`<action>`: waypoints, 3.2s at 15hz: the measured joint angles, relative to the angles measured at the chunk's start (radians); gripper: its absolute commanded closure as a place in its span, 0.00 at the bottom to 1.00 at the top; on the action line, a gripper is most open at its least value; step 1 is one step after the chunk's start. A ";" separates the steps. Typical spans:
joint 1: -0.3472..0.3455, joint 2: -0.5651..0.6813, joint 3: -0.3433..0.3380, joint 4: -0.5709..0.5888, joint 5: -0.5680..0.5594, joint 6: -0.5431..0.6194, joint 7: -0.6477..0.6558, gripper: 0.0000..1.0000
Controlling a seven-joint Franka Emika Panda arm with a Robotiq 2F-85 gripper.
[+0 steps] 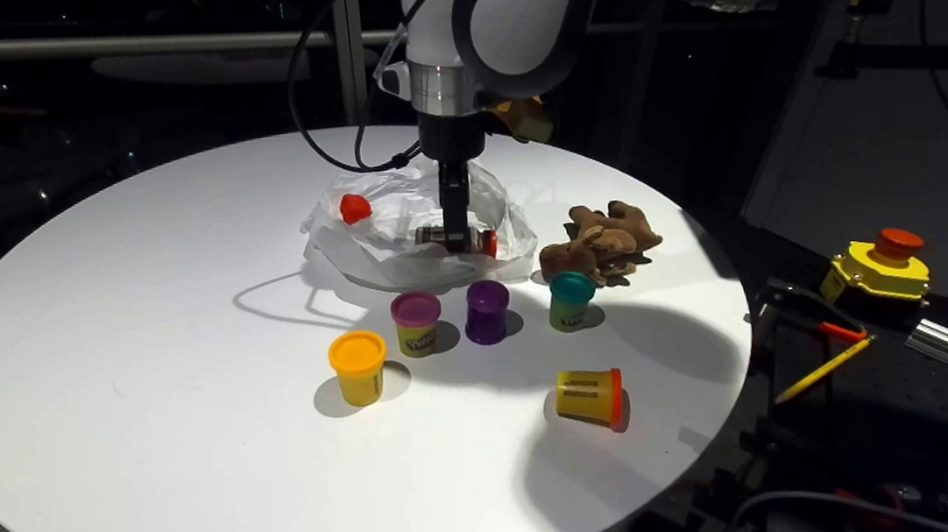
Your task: Remove all the contents from the white plastic bag one at a time and put them on the table
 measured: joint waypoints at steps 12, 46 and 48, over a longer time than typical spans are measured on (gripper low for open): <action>-0.003 0.040 0.000 0.022 0.000 -0.006 -0.025 0.76; 0.274 -0.199 0.145 -0.361 -0.093 -0.003 0.193 0.76; 0.274 -0.155 0.127 -0.355 -0.130 0.045 0.182 0.76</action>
